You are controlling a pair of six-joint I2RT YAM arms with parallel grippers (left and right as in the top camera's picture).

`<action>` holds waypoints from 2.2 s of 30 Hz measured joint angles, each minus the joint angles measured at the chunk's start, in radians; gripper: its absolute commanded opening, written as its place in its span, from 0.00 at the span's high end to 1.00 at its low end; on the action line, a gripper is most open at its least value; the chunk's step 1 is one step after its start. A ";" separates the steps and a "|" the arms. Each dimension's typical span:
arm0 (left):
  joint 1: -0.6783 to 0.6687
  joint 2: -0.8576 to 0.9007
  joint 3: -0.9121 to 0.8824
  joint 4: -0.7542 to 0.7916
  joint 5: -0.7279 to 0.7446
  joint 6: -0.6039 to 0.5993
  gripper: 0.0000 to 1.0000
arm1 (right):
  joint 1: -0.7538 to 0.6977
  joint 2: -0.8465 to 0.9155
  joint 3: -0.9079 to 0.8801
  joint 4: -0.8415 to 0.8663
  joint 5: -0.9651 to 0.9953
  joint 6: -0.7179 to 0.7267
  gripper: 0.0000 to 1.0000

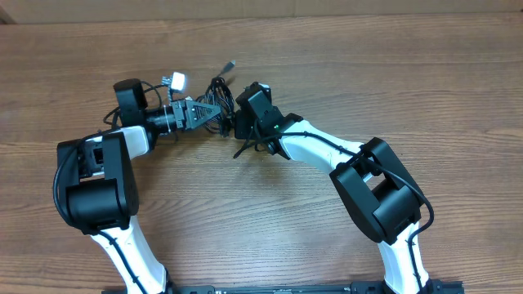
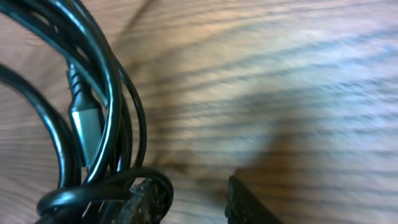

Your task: Untangle cables

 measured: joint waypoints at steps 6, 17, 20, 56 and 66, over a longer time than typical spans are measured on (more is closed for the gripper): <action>-0.023 0.011 -0.002 -0.002 0.000 -0.003 0.96 | 0.000 -0.008 0.008 -0.118 0.109 -0.007 0.74; -0.033 0.017 -0.008 -0.006 -0.001 -0.003 0.96 | -0.126 -0.022 0.027 -0.248 0.064 0.012 0.80; -0.030 0.018 -0.008 -0.035 -0.009 -0.003 0.96 | -0.131 -0.023 0.027 -0.256 0.047 0.021 0.81; 0.140 0.018 -0.017 -0.418 -0.319 0.023 0.82 | -0.220 -0.021 0.029 -0.218 -0.156 -0.220 0.67; 0.066 0.018 -0.017 -0.285 -0.209 0.055 0.70 | -0.175 -0.021 0.026 -0.206 -0.322 -0.383 0.64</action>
